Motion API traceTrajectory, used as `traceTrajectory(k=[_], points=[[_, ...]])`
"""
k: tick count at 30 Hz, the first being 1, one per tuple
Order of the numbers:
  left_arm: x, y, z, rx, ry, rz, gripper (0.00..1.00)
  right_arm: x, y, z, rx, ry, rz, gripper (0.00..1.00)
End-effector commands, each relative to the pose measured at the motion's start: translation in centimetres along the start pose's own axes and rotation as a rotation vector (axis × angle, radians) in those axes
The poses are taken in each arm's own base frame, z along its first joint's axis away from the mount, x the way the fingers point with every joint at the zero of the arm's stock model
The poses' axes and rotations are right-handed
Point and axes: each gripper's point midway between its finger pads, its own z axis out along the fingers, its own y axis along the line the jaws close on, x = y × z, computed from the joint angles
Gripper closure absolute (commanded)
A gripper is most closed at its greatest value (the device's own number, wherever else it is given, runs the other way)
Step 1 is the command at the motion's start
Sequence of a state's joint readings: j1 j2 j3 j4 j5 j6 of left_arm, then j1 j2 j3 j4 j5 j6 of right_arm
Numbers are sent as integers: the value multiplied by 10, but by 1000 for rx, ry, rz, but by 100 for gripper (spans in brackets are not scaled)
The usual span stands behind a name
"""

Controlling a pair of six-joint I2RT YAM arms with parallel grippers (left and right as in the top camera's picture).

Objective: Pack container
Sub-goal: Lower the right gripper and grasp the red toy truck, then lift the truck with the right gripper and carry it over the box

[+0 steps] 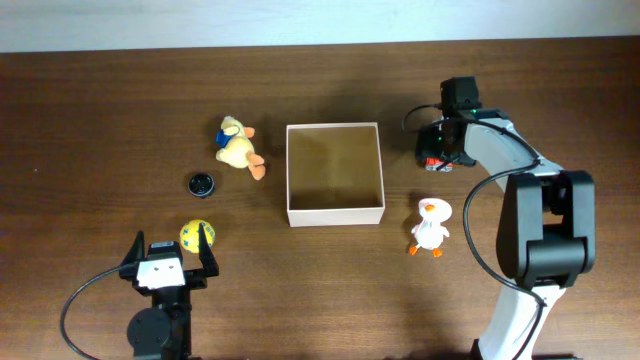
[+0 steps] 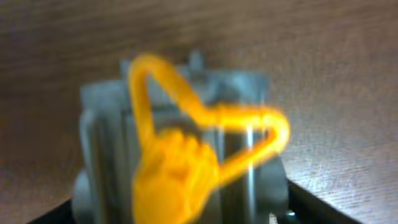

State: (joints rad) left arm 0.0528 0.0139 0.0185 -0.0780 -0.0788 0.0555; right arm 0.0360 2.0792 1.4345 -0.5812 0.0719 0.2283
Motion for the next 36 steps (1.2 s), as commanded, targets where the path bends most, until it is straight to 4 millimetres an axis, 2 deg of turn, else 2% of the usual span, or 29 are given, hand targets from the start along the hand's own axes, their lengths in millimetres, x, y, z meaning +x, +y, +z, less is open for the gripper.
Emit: traceTrajectory(k=[1, 3, 6, 8, 10, 11, 18, 23, 24, 31, 36], points=[[2, 0, 0, 1, -2, -11, 1, -16, -7, 0, 37, -54, -13, 10], [2, 0, 0, 1, -2, -11, 1, -20, -6, 0, 34, -70, -53, 6], [2, 0, 0, 1, -2, -11, 1, -21, -6, 0, 35, -77, -95, 7], [2, 0, 0, 1, -2, -11, 1, -21, -6, 0, 35, -75, -97, 19], [2, 0, 0, 1, -2, -11, 1, -21, -6, 0, 34, -73, -97, 27], [2, 0, 0, 1, -2, -11, 1, -20, -6, 0, 34, -73, -97, 28], [2, 0, 0, 1, -2, -11, 1, -13, -6, 3, 37, -53, -101, 24], [2, 0, 0, 1, -2, -11, 1, -9, -7, 3, 40, -34, -96, 51], [2, 0, 0, 1, -2, -11, 1, -9, -8, 2, 41, -33, -86, 53], [2, 0, 0, 1, -2, -10, 1, -17, -6, -6, 39, -45, -82, 57], [2, 0, 0, 1, -2, -11, 1, -37, -3, -26, 32, -80, -80, 56]])
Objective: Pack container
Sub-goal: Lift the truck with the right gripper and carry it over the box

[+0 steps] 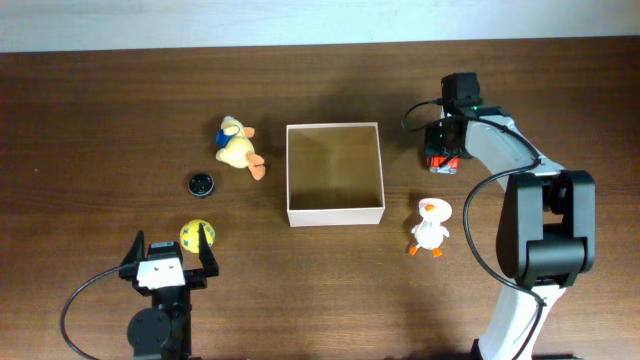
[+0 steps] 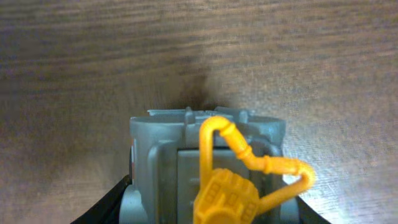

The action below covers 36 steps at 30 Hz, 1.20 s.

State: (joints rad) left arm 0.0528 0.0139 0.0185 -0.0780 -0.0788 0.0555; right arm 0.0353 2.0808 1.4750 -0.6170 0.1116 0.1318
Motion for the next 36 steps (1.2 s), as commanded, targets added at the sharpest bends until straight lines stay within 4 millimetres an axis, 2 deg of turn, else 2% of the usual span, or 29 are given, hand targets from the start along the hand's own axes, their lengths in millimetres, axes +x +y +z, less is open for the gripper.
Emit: traceTrajectory(k=[1, 5, 10, 14, 19, 24, 28, 31, 36], points=[[2, 0, 0, 1, -2, -11, 1, -34, -1, -25, -4, -77, 18, 56], [2, 0, 0, 1, -2, -11, 1, -57, 1, -50, -10, -108, 19, 57], [2, 0, 0, 1, -2, -11, 1, -76, 15, -82, -29, -138, -22, 57], [2, 0, 0, 1, -2, -11, 1, -87, 43, -109, -58, -172, -158, 56], [2, 0, 0, 1, -2, -11, 1, -98, 93, -157, -95, -249, -368, 57], [2, 0, 0, 1, -2, -11, 1, -103, 134, -195, -145, -324, -428, 57], [2, 0, 0, 1, -2, -11, 1, -92, 169, -211, -234, -335, -507, 62], [2, 0, 0, 1, -2, -11, 1, -66, 194, -214, -330, -294, -676, 62], [2, 0, 0, 1, -2, -11, 1, -28, 210, -217, -415, -223, -943, 62]])
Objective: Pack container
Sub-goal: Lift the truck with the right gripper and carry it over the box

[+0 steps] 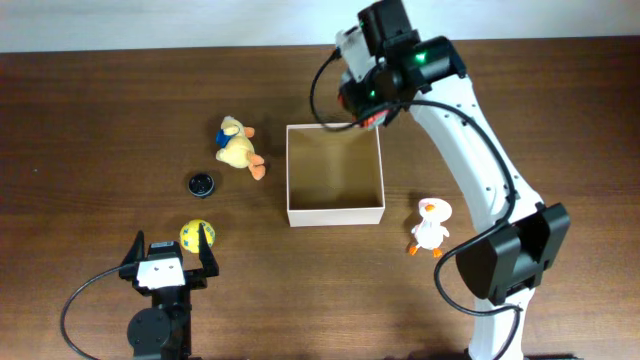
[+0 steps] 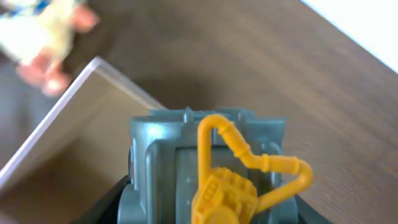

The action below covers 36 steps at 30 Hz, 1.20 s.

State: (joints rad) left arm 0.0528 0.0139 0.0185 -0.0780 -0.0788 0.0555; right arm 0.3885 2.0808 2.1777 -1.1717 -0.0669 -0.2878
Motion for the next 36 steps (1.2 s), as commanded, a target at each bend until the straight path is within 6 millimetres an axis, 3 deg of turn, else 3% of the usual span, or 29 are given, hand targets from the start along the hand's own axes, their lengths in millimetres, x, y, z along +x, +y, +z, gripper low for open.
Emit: traceTrajectory(k=[1, 6, 11, 22, 26, 36], points=[[2, 0, 0, 1, -2, -11, 1, -5, 31, -12, -124, -37, -270, 59], [2, 0, 0, 1, -2, -11, 1, 0, 37, -12, -152, -31, -393, 43], [2, 0, 0, 1, -2, -11, 1, -1, 53, -15, -234, -80, -537, 49], [2, 0, 0, 1, -2, -11, 1, 5, 64, -16, -301, -77, -553, 48], [2, 0, 0, 1, -2, -11, 1, 12, 74, -7, -362, -81, -602, 49], [2, 0, 0, 1, -2, -11, 1, 15, 74, -1, -367, -74, -600, 48]])
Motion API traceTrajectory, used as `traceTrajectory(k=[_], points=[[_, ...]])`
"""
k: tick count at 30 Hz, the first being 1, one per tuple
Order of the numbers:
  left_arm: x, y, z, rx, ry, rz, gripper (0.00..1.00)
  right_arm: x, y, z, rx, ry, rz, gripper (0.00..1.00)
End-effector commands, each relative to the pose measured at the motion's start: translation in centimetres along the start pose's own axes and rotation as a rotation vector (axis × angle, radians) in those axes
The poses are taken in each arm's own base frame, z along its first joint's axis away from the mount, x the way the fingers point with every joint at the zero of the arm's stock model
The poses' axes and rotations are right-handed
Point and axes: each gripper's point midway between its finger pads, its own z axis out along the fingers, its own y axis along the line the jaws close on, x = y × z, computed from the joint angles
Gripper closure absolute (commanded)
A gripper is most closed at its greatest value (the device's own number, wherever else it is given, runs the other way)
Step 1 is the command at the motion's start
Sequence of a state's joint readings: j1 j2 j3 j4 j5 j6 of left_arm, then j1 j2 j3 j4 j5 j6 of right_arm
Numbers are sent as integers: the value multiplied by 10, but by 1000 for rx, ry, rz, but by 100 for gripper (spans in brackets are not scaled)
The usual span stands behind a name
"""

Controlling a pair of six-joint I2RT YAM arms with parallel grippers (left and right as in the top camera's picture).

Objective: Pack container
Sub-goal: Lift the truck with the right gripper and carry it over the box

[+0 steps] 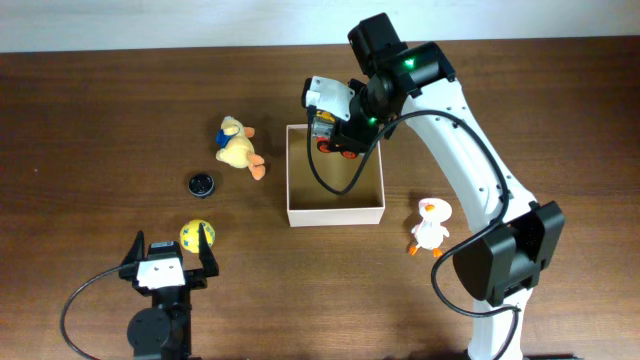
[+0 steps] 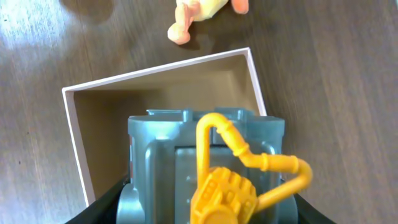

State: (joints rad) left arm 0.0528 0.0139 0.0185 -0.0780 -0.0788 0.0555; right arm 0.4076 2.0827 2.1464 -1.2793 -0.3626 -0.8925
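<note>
A grey toy vehicle (image 2: 205, 168) with yellow pipes and red wheels hangs in my right gripper (image 2: 205, 208), which is shut on it. In the overhead view the toy (image 1: 333, 137) and the right gripper (image 1: 340, 125) are over the far part of the open white box (image 1: 335, 213). The wrist view shows the box's rim (image 2: 73, 143) below the toy and its brown floor bare. My left gripper (image 1: 169, 265) rests open at the near left, apart from everything but a yellow ball beside its right finger.
A yellow plush duck (image 1: 238, 147) lies left of the box. A black round cap (image 1: 201, 184) and the yellow ball (image 1: 196, 235) lie further left and nearer. A white toy duck (image 1: 431, 226) stands right of the box's near corner.
My right gripper, still shut on the toy vehicle, has moved from the box's far right corner to a spot over the box's far half, and has turned.
My right gripper was down at the toy vehicle on the table right of the box, and still there a moment later. Then it held the toy in the air by the box's far right corner. Now the toy hangs over the box. The left arm stayed still.
</note>
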Motion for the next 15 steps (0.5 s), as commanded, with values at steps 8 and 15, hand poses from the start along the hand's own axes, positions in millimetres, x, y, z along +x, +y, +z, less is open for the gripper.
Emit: traceTrajectory(k=[8, 15], points=[[2, 0, 0, 1, -2, -11, 1, -6, 5, 3, -24, -28, -22, 48], [2, 0, 0, 1, -2, -11, 1, -6, 9, 4, -46, -35, -59, 41]])
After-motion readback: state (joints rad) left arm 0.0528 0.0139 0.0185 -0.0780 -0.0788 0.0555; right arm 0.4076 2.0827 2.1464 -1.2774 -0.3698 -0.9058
